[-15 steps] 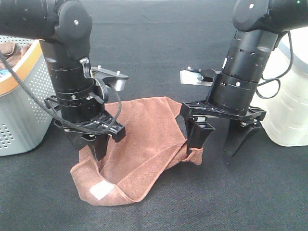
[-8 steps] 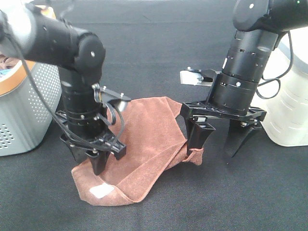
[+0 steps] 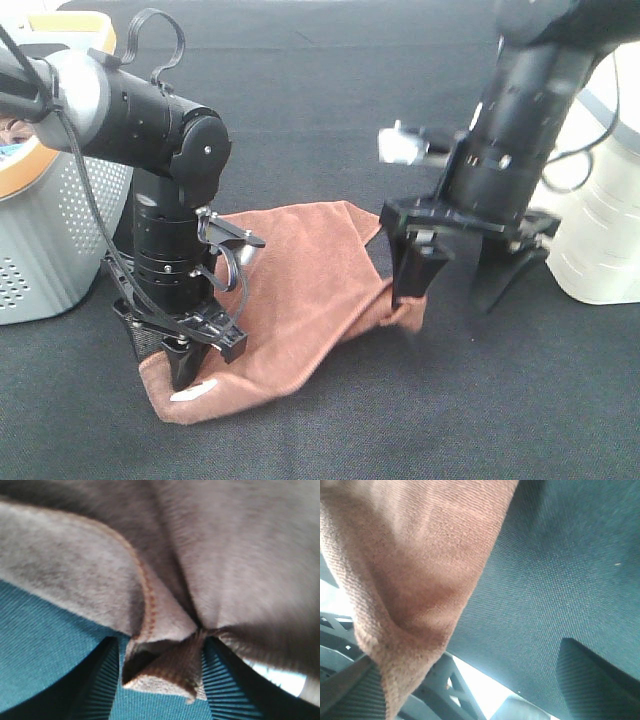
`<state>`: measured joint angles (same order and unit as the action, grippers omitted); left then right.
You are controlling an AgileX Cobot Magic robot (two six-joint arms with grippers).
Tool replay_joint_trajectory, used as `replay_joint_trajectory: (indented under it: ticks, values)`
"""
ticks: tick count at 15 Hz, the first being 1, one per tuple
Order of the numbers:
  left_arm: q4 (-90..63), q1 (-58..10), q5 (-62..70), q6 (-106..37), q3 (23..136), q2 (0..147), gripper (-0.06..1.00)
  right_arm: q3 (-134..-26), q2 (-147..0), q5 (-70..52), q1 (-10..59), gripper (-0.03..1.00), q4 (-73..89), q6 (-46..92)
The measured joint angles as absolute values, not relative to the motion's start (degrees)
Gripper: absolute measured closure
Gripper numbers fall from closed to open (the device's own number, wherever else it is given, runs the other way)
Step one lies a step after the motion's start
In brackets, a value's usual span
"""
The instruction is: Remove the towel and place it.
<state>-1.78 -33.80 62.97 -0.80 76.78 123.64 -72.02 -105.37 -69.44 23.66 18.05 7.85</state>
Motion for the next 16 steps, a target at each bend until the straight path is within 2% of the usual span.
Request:
replay_joint_trajectory:
  ticks: [5,11,16]
  values:
    - [-1.0,-33.8,63.0,-0.6,76.8,123.6,0.45,-72.0,-98.5,-69.4,23.7,0.18,17.0,7.8]
    - [0.0,-33.8,65.9,-0.5,76.8,123.7,0.45,-72.0,-97.1,-69.5,23.7,0.18,12.1,6.8]
    - [-0.3,-33.8,69.0,-0.5,77.3,122.5,0.45,-71.8,-87.8,-69.5,23.7,0.18,11.2,6.7]
